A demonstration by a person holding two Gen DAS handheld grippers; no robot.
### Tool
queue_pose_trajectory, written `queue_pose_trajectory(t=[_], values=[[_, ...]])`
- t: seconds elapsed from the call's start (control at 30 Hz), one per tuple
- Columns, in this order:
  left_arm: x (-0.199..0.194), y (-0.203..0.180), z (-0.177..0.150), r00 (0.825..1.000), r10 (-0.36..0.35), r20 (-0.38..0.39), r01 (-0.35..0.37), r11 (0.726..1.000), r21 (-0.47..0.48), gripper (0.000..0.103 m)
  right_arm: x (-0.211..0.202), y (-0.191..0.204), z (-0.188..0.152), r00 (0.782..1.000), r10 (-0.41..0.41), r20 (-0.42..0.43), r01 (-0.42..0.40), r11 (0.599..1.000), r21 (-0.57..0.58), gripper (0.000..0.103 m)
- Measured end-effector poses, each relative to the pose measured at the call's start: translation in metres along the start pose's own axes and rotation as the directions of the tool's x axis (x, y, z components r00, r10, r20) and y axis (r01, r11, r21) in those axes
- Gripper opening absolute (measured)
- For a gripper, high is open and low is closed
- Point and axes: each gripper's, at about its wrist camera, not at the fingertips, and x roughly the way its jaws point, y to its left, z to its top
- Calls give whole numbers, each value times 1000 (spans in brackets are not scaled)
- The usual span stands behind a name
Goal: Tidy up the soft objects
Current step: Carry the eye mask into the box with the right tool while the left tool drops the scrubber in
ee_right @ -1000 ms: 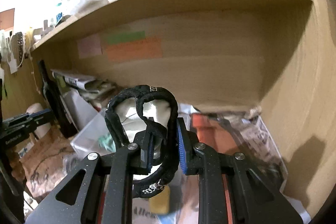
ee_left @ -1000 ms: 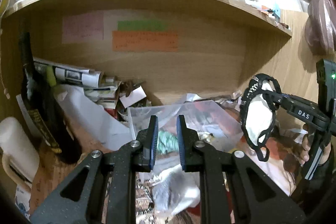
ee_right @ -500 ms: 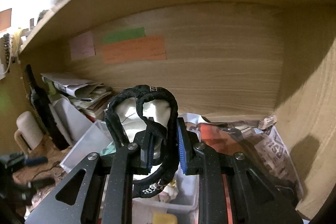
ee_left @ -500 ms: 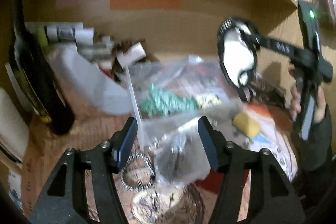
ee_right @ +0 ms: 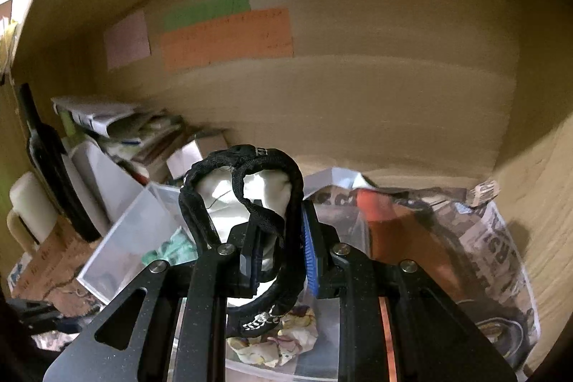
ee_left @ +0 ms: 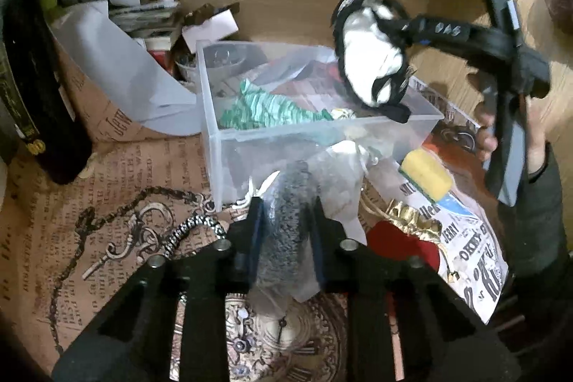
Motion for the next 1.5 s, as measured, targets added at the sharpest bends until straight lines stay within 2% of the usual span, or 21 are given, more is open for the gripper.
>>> queue_pose_trajectory(t=[0.07,0.2,0.4,0.5,0.53,0.6,0.7,0.87,1.07,1.23,1.3,1.43,1.5], values=[[-10,-2,1,1000,3,20,-3,1000,3,16,6,-1,-2,1000,1,-23,-1,1000,-6,18],[-34,-4,12,997,3,82,-4,1000,1,15,19,-2,-8,997,23,-73,-24,1000,-14,18],[-65,-7,42,979,25,201,-28,1000,12,15,30,1,-19,988,44,-146,-50,998,-38,18],[-70,-8,60,968,37,250,-44,999,22,15,32,4,-22,985,39,-168,-50,997,-60,20],[-68,-9,65,965,44,260,-52,998,27,15,32,5,-23,976,46,-215,-63,995,-75,21],[-62,-11,76,961,60,269,-71,997,34,15,32,6,-26,973,37,-226,-58,995,-86,21],[-42,-11,89,964,80,254,-94,995,42,15,32,5,-28,971,21,-237,-45,994,-95,24],[0,-13,100,975,127,181,-141,987,71,15,23,3,-31,974,-6,-227,-19,994,-109,51],[43,-13,101,981,170,95,-181,977,110,15,-5,2,-32,987,-34,-157,17,993,-113,65],[58,-12,98,987,156,36,-159,981,111,15,-27,2,-36,993,-26,-115,13,994,-109,68],[61,-12,99,989,144,18,-145,983,114,22,-33,3,-38,994,-26,-104,14,994,-109,68],[55,-14,93,990,136,24,-137,985,104,49,-44,0,-45,995,-16,-98,8,996,-88,69],[49,-15,92,990,135,40,-138,985,100,49,-48,-1,-48,995,-26,-96,18,996,-86,69]])
